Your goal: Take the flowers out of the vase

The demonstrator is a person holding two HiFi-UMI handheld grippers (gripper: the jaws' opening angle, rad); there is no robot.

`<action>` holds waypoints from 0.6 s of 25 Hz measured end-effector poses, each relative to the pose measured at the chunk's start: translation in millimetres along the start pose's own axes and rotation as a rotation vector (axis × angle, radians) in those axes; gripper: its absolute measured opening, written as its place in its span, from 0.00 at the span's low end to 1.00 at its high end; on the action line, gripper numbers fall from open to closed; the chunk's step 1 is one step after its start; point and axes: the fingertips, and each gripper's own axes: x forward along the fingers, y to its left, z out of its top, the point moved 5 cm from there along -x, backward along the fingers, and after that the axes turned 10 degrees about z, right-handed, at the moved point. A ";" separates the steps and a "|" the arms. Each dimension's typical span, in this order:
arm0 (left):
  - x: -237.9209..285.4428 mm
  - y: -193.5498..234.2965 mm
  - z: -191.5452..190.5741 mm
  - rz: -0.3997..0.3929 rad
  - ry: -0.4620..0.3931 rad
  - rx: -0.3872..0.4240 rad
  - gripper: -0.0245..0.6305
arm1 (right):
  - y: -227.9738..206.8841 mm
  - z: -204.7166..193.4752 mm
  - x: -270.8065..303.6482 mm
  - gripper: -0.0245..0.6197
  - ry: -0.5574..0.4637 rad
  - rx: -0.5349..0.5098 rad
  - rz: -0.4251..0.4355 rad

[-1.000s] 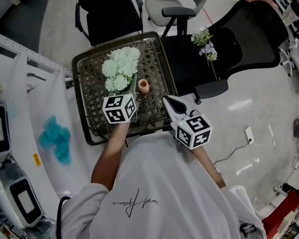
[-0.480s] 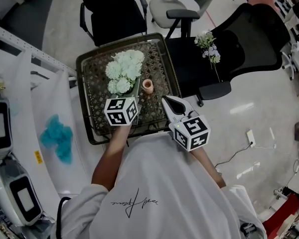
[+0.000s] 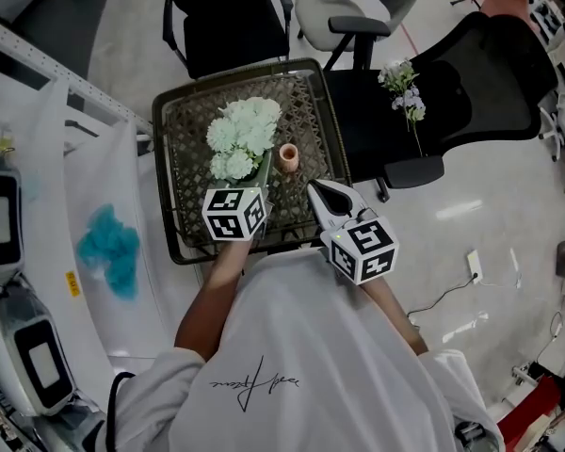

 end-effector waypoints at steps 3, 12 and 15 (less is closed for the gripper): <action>-5.3 -0.4 -4.3 0.000 0.004 0.019 0.18 | 4.3 -4.0 1.9 0.05 0.006 0.001 0.007; -21.0 -3.9 -15.0 -0.019 0.031 -0.022 0.18 | 8.4 -14.0 1.9 0.05 0.018 0.013 0.023; -28.3 -3.5 -18.4 -0.020 0.036 -0.038 0.18 | 7.4 -16.9 2.4 0.05 0.026 0.018 0.026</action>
